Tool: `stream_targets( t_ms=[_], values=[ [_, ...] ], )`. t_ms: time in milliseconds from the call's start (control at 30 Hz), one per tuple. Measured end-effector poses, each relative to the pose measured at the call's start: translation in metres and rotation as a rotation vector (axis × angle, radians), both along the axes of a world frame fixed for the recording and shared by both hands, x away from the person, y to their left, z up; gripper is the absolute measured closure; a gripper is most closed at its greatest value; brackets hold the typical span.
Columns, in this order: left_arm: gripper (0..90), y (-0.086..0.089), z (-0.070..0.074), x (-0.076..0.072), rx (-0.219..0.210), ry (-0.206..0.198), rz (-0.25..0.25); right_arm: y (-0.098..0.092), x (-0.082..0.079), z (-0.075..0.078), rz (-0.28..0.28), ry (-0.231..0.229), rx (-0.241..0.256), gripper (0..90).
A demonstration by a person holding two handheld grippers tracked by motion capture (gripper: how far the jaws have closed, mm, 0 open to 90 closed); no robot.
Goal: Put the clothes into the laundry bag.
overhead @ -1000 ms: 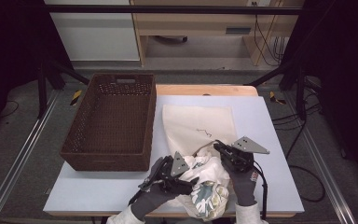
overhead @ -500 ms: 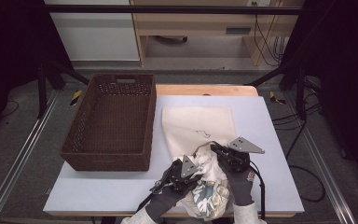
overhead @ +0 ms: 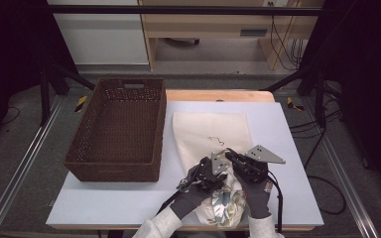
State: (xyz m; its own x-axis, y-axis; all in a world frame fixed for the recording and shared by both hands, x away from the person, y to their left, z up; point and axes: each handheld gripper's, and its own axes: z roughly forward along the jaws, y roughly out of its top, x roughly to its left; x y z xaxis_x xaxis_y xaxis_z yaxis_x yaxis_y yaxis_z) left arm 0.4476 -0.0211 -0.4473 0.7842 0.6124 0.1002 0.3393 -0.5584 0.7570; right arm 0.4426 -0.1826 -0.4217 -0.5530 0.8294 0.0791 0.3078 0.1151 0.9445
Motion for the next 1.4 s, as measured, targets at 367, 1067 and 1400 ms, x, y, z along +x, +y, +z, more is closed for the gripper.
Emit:
stream_targets(
  t_ms=[367, 1067, 1400],
  values=[
    [32.9, 0.028, 0.015, -0.014, -0.074, -0.04, 0.042, -0.005, 0.0, -0.004, -0.01, 0.012, 0.005, 86.6],
    [70.1, 0.041, 0.001, -0.031, -0.097, 0.006, 0.015, 0.007, 0.003, -0.013, 0.01, 0.036, -0.041, 86.7],
    [71.3, 0.007, 0.013, -0.019, -0.041, -0.043, 0.01, 0.002, 0.0, -0.008, 0.002, 0.018, -0.001, 86.8]
  ],
)
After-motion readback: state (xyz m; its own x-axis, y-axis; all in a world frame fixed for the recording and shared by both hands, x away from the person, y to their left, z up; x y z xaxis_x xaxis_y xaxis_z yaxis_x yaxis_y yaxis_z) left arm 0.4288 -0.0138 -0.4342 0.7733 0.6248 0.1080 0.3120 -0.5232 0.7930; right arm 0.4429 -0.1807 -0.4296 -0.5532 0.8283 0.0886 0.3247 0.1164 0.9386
